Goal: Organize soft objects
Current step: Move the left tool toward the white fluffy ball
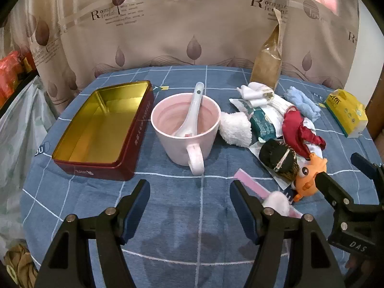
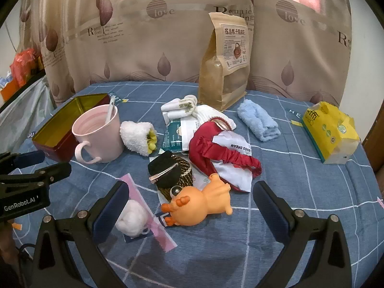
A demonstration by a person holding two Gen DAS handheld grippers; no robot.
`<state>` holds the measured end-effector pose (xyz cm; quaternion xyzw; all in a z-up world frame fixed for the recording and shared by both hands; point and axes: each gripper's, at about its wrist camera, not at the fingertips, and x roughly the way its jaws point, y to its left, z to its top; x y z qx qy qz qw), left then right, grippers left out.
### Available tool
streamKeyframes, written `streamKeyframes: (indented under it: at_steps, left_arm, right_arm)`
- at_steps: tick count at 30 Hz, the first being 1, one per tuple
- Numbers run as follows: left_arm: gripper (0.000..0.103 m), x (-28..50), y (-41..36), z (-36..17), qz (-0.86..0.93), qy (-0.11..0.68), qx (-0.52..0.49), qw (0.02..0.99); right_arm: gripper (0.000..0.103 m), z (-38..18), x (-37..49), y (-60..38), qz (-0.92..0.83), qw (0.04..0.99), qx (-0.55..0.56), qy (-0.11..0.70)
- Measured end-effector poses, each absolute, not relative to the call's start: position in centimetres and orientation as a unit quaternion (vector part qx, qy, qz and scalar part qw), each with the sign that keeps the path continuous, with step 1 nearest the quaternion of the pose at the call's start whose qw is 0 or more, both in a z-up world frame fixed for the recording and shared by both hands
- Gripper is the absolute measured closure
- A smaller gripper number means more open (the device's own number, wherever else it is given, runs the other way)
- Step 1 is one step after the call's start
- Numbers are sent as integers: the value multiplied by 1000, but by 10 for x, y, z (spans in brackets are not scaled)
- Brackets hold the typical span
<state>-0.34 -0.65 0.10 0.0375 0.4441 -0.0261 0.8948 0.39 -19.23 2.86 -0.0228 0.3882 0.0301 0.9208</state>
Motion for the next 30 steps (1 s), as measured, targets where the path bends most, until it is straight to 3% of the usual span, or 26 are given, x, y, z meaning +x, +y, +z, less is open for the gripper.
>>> streamKeyframes:
  at_steps: [30]
  left_arm:
    - [32, -6, -16, -3, -40, 443, 53, 894]
  right_arm:
    - [1, 26, 5, -196, 29, 917, -22, 398]
